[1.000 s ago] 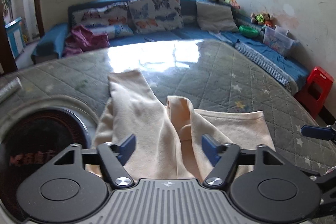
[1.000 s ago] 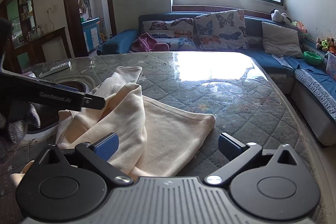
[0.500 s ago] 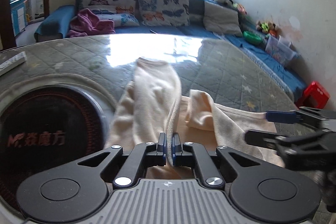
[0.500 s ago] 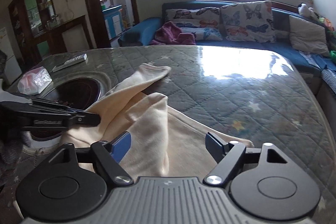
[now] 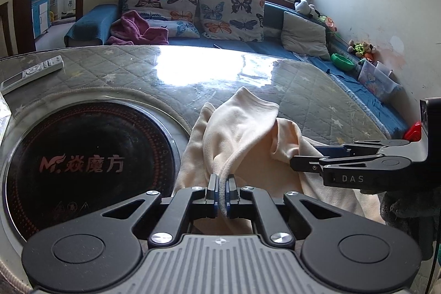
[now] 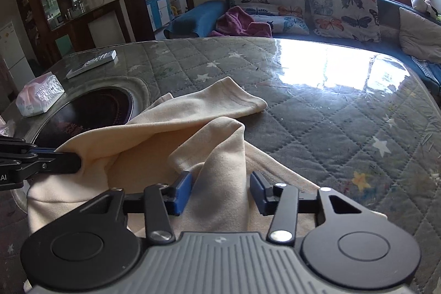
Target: Fold clothes
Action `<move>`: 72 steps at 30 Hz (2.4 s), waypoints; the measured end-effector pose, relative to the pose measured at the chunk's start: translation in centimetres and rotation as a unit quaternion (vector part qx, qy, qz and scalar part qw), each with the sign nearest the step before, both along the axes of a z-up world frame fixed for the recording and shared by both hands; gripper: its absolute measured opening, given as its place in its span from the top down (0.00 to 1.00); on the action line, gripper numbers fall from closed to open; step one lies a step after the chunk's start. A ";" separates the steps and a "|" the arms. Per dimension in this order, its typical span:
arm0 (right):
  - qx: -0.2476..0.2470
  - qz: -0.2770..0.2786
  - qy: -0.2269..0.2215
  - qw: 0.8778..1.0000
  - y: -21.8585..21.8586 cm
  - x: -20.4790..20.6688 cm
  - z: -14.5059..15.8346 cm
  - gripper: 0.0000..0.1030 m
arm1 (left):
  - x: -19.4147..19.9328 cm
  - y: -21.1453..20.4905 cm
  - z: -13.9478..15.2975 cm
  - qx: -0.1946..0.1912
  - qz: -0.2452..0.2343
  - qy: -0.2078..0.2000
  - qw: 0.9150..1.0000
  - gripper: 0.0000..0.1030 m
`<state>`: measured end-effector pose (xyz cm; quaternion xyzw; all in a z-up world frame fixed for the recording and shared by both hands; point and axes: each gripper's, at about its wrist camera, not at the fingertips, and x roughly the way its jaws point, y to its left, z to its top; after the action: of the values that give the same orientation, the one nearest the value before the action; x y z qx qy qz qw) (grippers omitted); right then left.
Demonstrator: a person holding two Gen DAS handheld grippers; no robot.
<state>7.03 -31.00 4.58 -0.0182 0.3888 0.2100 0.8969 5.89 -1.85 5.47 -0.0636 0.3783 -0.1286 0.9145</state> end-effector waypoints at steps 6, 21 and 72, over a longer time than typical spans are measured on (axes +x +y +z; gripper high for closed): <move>-0.002 0.000 0.002 1.000 0.0 0.1 0.2 0.67 | -0.1 0.1 -0.2 0.001 0.003 0.000 1.000 0.95; -0.019 0.001 -0.010 1.000 0.2 -1.0 0.2 0.73 | -1.0 0.4 -0.6 0.003 0.011 0.001 1.000 0.96; -0.021 0.006 -0.051 0.998 1.1 -12.2 1.7 0.29 | -6.5 -2.8 -0.1 0.108 0.022 -0.049 0.993 0.56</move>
<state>-5.20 -29.94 6.27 -0.0499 0.3472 0.2057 0.9136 -0.58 -4.65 5.33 0.0336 0.3437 -0.0694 0.9359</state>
